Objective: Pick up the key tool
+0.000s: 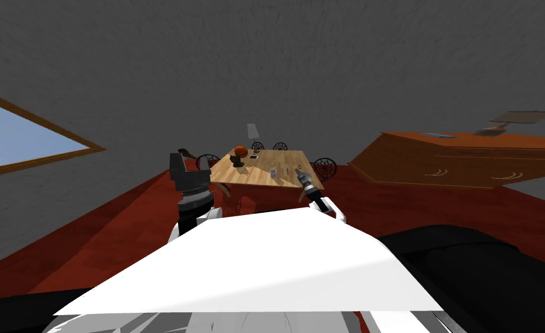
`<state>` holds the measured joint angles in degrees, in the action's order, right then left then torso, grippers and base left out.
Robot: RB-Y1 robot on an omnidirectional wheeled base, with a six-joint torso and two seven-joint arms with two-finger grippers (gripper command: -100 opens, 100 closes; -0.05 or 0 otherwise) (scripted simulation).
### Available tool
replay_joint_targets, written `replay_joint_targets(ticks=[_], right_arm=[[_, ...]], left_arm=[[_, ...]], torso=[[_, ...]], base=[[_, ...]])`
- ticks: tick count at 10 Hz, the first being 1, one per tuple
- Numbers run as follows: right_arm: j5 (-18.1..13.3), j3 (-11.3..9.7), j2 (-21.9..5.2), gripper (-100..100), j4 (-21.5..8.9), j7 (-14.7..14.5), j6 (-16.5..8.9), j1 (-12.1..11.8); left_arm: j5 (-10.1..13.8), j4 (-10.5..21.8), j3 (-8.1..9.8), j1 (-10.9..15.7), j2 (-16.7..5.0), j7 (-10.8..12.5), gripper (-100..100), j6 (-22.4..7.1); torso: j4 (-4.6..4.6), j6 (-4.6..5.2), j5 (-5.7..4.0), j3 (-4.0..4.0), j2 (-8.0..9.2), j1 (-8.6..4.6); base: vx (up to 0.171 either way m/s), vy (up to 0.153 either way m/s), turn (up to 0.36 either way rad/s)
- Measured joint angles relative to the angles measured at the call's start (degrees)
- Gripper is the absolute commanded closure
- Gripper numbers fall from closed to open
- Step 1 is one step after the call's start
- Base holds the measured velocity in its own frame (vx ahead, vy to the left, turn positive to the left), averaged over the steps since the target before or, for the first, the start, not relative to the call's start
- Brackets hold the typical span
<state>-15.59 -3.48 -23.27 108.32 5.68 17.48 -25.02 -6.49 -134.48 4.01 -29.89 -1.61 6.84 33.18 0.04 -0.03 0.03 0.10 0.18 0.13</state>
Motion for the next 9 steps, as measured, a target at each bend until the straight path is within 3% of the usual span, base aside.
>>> replay_joint_targets(ticks=[3, 5, 9], right_arm=[[-1.63, -0.33, -3.88, -100, -3.06, 2.97, -2.55, -0.07], [-3.33, -0.31, -6.82, -100, -8.24, 5.33, -2.38, 0.09], [-5.93, -0.82, -10.87, -100, -14.3, 9.0, -4.84, -0.72]], left_arm=[[0.0, 0.0, 0.01, -0.02, 0.0, 0.0, 0, 0.0], [0.0, 0.0, 0.0, -0.01, 0.0, 0.0, 0, 0.0], [0.0, 0.0, 0.01, -0.01, 0.0, 0.0, 0, 0.0]], torso=[[-0.01, 0.08, -0.02, -0.03, -0.06, -0.09], [-0.01, 0.02, 0.0, -0.04, -0.07, -0.01], [-0.02, 0.04, -0.01, -0.05, -0.1, -0.07]], base=[[-0.025, 0.039, 0.234], [-0.025, 0.051, 0.31], [-0.009, 0.038, 0.235]])
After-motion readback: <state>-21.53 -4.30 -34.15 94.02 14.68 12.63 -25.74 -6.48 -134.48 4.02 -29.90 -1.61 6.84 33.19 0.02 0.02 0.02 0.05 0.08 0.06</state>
